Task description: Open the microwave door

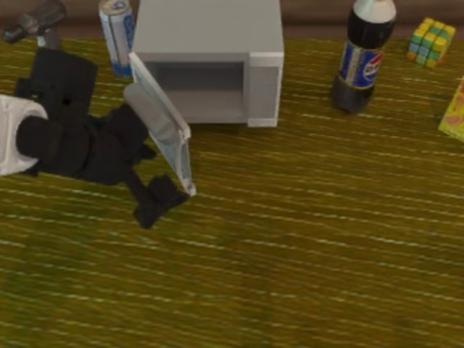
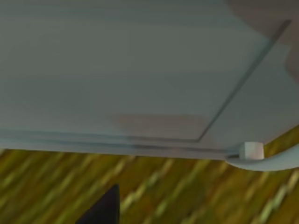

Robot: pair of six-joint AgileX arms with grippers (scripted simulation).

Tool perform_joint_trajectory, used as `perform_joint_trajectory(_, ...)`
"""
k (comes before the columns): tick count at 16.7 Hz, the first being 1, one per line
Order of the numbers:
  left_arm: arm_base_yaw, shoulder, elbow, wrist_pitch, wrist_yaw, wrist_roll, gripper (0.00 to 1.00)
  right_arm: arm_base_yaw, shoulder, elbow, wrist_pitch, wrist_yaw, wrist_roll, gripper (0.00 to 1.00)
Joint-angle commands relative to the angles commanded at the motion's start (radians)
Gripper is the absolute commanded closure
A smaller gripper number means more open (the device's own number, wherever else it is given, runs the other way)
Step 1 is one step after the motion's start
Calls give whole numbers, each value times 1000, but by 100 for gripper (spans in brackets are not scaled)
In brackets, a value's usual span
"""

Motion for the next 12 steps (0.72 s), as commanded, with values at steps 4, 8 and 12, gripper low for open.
perform_joint_trajectory(4, 0, 0, 0, 0, 0, 0, 0, 0, 0, 0, 0, 0, 0, 0)
perform_joint_trajectory(8, -9, -75, -14, -51, -12, -11, 0, 0, 0, 0, 0, 0, 0, 0)
perform_joint_trajectory(12, -25, -232, -44, -160, -26, -41, 0, 0, 0, 0, 0, 0, 0, 0)
